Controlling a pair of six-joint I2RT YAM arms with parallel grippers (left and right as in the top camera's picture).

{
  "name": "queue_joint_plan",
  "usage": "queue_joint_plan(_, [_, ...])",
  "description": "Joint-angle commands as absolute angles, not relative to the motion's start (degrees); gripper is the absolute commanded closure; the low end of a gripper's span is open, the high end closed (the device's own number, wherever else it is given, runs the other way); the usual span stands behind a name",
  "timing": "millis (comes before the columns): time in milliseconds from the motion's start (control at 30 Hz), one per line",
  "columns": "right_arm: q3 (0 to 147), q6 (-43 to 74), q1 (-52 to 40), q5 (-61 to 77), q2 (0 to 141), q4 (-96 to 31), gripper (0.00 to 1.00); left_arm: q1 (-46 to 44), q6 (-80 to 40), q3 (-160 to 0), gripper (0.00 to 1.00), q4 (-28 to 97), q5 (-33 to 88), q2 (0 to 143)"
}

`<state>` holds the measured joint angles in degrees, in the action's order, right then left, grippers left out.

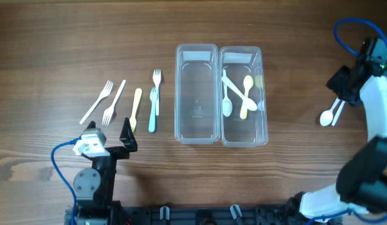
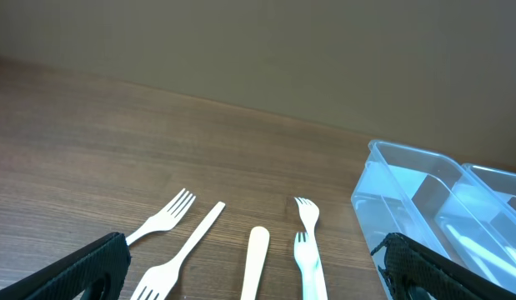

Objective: Pack container
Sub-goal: 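Move the right gripper right and grasp another white spoon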

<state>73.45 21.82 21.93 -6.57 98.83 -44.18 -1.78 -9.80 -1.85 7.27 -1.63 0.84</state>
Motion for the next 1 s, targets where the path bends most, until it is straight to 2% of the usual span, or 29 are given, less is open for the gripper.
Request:
queue_joint_plan(0, [72.99,21.54,23.77,-4.86,103.13,-42.09,0.50,-2.00,-10.74,-2.26,0.00,8.29,-1.96,0.82])
queue_joint_plan(133, [72.99,21.28,24.64,-4.86,105.27,-40.64,0.51,-2.00,-10.74,-2.26,0.00,8.29,-1.93,0.82])
queue_joint_plan(333, [72.99,21.10,25.21,-4.82,107.46,-39.75,0.59,-2.02,-10.74,-2.26,0.00,8.29,-1.96,0.82])
queue_joint_plan(900, [72.99,21.10,25.98,-4.91,114.89,-38.00,0.59,-2.00,-10.74,-2.26,0.00,8.29,-1.96,0.82])
queue_joint_plan(967, [72.99,21.08,26.02,-4.89,114.87,-37.67,0.67,-2.02,-10.72,-2.26,0.00,8.29,-1.93,0.82])
